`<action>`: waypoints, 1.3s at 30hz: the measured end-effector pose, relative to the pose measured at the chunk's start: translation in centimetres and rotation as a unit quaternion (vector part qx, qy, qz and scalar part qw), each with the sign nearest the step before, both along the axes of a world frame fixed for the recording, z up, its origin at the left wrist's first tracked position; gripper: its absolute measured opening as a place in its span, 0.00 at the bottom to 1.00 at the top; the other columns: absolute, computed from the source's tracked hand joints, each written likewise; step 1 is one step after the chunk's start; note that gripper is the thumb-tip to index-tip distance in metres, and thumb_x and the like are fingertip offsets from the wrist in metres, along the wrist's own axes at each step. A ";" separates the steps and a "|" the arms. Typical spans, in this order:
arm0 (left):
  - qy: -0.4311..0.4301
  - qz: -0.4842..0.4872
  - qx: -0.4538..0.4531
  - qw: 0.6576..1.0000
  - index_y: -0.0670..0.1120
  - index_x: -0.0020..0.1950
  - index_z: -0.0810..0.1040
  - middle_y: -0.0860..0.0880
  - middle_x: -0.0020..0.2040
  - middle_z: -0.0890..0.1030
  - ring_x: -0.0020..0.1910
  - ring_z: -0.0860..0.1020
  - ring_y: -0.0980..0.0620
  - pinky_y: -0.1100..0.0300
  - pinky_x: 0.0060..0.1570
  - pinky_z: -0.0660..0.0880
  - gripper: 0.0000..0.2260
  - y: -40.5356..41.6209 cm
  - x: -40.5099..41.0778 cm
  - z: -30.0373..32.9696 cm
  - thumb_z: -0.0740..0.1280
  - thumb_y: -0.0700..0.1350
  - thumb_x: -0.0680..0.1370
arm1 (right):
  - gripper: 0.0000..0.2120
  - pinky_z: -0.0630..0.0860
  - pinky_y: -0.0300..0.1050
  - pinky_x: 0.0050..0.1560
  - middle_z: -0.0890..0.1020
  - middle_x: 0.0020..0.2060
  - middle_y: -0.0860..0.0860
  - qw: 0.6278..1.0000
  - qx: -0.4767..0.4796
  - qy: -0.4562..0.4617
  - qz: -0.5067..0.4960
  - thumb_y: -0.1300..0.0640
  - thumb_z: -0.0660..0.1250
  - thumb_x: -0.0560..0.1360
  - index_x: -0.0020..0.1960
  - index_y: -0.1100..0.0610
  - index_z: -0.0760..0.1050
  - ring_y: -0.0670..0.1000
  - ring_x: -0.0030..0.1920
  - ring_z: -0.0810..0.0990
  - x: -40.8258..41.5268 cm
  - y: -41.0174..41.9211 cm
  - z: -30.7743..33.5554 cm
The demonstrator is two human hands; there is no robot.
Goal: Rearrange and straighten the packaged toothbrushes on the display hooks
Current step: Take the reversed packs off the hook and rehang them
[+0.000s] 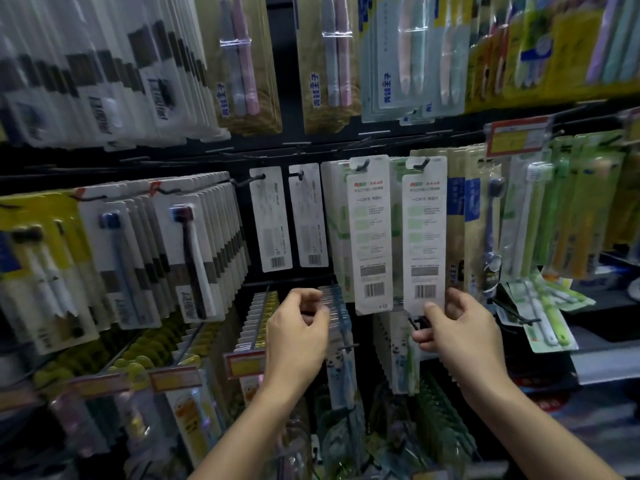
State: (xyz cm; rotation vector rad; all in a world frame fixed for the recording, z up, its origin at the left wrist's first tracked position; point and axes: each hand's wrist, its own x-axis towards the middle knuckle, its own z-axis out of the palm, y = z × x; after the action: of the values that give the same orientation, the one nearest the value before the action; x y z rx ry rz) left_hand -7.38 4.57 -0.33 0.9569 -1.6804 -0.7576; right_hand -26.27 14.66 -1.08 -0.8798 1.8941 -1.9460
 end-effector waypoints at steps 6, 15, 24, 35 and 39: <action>0.004 0.012 -0.001 1.000 0.56 0.55 0.80 0.55 0.45 0.84 0.46 0.82 0.57 0.45 0.47 0.83 0.06 0.7 2.3 0.5 0.70 0.45 0.81 | 0.21 0.86 0.59 0.48 0.81 0.56 0.45 1.000 0.011 0.006 -0.003 0.58 0.67 0.82 0.73 0.51 0.72 0.52 0.37 0.88 1.1 1.3 0.4; 0.005 0.026 -0.008 1.000 0.58 0.50 0.80 0.56 0.44 0.84 0.44 0.84 0.55 0.46 0.45 0.83 0.06 1.3 5.2 1.6 0.70 0.46 0.81 | 0.27 0.84 0.61 0.53 0.79 0.59 0.47 0.998 0.027 0.044 -0.030 0.56 0.70 0.79 0.75 0.49 0.66 0.49 0.39 0.88 3.2 1.9 1.1; -0.010 0.023 -0.016 1.000 0.58 0.48 0.80 0.57 0.43 0.83 0.45 0.84 0.54 0.45 0.47 0.83 0.06 0.6 7.0 2.7 0.70 0.46 0.80 | 0.12 0.84 0.59 0.54 0.85 0.48 0.50 0.991 0.086 0.069 0.074 0.56 0.72 0.79 0.62 0.53 0.80 0.50 0.44 0.87 7.0 -0.6 1.7; -0.050 0.017 0.018 0.998 0.55 0.65 0.80 0.56 0.58 0.82 0.60 0.79 0.55 0.53 0.64 0.77 0.11 -3.7 7.4 3.7 0.68 0.47 0.83 | 0.24 0.84 0.59 0.55 0.82 0.59 0.49 0.980 0.069 0.079 0.171 0.53 0.70 0.81 0.75 0.53 0.71 0.50 0.44 0.87 12.0 -7.8 3.2; -0.050 0.005 0.058 0.997 0.54 0.72 0.76 0.53 0.66 0.79 0.64 0.77 0.51 0.51 0.67 0.76 0.17 -6.8 6.1 3.8 0.68 0.48 0.83 | 0.29 0.84 0.59 0.55 0.78 0.66 0.50 0.982 0.063 0.039 0.172 0.51 0.69 0.81 0.79 0.52 0.64 0.51 0.44 0.87 12.4 -11.9 4.0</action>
State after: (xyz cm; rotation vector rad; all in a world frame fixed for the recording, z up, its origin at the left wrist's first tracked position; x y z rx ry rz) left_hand -1.24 -2.18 3.48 1.0994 -1.7324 -0.8201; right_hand -13.90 2.78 2.89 -1.1705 1.7456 -1.5919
